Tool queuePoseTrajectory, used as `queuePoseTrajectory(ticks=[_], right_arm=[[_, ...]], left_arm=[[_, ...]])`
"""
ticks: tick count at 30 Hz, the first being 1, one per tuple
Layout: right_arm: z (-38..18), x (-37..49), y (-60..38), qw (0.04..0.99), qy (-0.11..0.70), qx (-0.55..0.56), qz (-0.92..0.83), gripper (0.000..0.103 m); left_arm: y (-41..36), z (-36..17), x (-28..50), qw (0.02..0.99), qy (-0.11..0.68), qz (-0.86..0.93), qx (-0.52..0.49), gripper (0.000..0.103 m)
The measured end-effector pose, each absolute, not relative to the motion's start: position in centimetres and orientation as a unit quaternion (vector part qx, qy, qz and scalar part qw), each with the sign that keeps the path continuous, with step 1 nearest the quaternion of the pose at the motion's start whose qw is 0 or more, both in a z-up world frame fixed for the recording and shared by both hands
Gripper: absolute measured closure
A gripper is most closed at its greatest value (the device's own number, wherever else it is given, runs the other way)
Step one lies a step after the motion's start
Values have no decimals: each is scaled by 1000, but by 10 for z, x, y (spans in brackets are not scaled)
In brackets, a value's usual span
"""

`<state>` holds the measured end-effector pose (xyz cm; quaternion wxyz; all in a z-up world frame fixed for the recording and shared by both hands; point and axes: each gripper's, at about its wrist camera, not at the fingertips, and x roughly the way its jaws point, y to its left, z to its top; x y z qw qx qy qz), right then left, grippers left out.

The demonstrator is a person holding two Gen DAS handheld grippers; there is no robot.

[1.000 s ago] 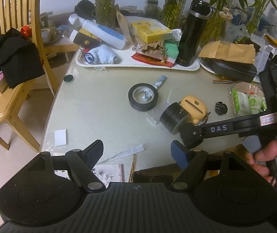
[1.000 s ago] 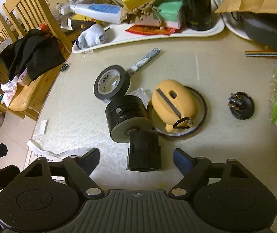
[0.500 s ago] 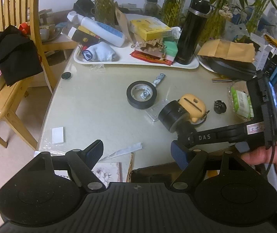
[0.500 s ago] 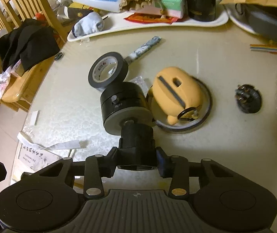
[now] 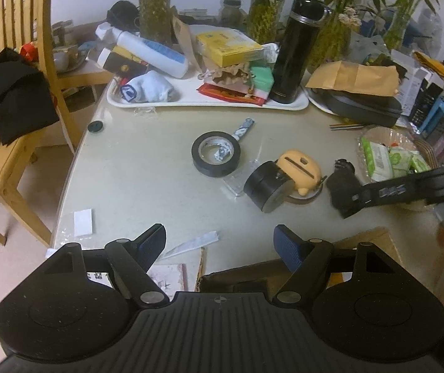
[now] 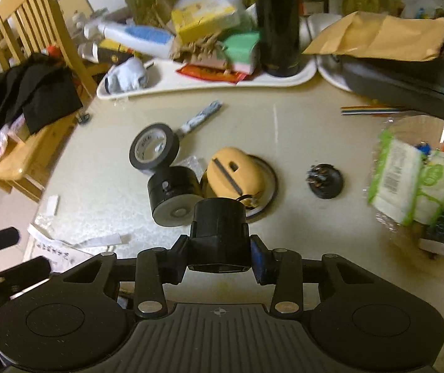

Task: Organize rigid objects

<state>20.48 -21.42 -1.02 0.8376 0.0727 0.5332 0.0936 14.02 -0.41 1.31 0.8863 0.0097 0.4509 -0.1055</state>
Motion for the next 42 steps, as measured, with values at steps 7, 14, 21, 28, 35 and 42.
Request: queuePoseTrajectory(ticks=[7,14,21,28,35,42], right_arm=[[15,177,-239,849,514,83,85,59],[18,152,-259,848,519,83,69,59],[12,151,-253,847,522,72,72,59],[13,155,-252,849,518,77,77,59],[15,156,-253,851,514,79,81,59],[17,156,-253,851,511,78,88,59]], left_arm=[[-13,13,142,889,439,-125,20,27],[-22,7,149,887,438,-143,23,27],[-28,0,160,885,443,-142,17,27],[-37,-8,170,883,444,-151,36,28],[-50,-12,183,883,435,-167,52,28],[-62,-24,197,877,436,-186,75,28]])
